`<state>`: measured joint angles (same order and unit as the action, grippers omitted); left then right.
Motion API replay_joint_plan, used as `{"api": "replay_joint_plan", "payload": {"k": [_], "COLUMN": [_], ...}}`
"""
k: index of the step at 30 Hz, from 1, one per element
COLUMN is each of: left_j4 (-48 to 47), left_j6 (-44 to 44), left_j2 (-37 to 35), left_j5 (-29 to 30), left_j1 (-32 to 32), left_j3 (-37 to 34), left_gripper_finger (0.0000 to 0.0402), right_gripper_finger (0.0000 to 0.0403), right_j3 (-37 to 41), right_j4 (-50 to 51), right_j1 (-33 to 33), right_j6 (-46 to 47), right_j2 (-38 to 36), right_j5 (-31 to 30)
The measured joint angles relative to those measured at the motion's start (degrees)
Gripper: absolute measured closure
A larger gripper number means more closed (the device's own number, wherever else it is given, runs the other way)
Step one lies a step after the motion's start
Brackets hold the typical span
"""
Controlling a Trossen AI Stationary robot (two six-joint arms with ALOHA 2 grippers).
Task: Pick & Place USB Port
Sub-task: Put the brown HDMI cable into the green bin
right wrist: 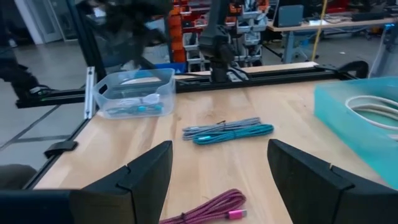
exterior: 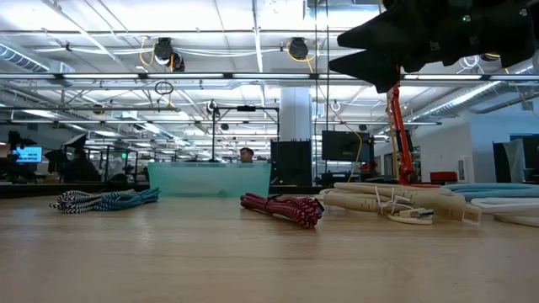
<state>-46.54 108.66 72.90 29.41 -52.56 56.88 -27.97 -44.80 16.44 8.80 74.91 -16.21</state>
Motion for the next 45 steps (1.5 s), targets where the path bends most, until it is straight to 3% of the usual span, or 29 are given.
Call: {"api": "replay_joint_plan", "payload": {"k": [9,13,23,28,36,42,45], "left_j4": [0.46,0.61,1.91,8.57,20.15,20.56,20.84], "left_j6": [-35.67,-47.70,-66.41,-78.98,-92.02,-99.30,-100.50], "left_j2": [0.60,0.59,2.00,4.43,9.50,14.47,17.26], "left_j5": [19.38,21.52,11.96,1.87,-8.46,-10.10,-9.98], "left_j1": [12.17,19.07,34.21,39.61,43.76,42.96,42.01], "left_j3": [-0.02,-0.02,-0.08,-0.11,-0.11,-0.11,-0.11], "left_gripper_finger": [0.0275,0.0275,0.0275,0.0275,0.0275,0.0275,0.0275], "right_gripper_finger": [0.0149,0.0149,0.0149,0.0149,0.0149,0.0149,0.0149], "right_j3": [-0.02,-0.02,-0.02,-0.02,-0.02,-0.02,-0.02], "right_j4": [1.96,4.74,8.12,9.67,10.33,12.54,16.98], "right_j1": [0.92,0.92,-0.48,-3.87,-8.20,-11.14,-11.74], "right_j6": [5.60,8.23,9.88,9.43,7.97,9.97,12.70], "right_j2": [0.00,0.00,0.00,0.02,0.02,0.02,0.02], "right_j5": [-0.17,-1.84,-10.91,-10.81,-10.41,-6.77,-2.06]}}
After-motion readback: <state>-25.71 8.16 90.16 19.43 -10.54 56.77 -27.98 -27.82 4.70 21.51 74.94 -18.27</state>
